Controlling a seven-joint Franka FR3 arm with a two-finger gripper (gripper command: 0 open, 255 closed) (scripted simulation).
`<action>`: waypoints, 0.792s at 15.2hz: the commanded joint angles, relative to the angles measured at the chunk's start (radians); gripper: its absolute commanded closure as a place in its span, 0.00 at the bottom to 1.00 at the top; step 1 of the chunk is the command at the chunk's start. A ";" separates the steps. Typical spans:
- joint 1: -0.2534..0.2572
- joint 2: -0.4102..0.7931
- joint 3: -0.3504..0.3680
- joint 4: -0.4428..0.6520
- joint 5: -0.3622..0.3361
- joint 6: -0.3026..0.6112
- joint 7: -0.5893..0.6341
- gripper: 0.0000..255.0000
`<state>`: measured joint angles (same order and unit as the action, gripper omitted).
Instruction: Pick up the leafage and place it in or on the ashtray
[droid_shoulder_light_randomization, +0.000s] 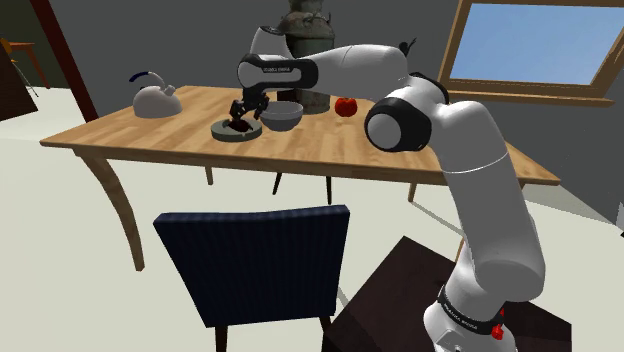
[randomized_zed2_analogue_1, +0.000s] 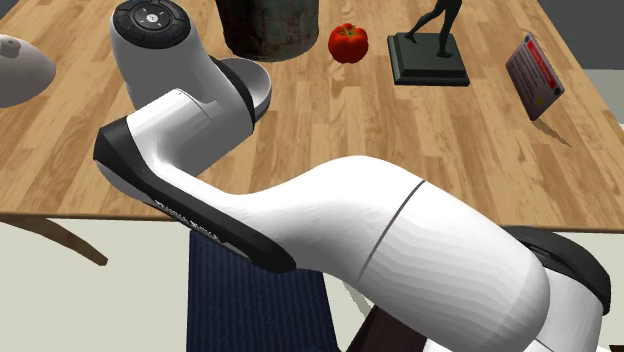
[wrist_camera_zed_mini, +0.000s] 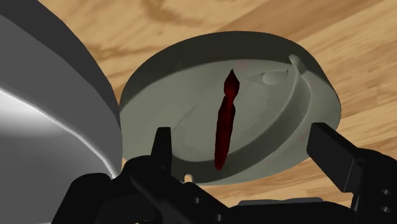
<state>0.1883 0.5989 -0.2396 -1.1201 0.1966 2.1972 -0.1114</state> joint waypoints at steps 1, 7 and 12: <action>0.004 -0.027 -0.003 -0.014 -0.005 -0.013 0.001 0.00; 0.014 -0.095 -0.011 -0.039 -0.018 -0.055 0.006 0.00; 0.014 -0.095 -0.011 -0.039 -0.018 -0.055 0.006 0.00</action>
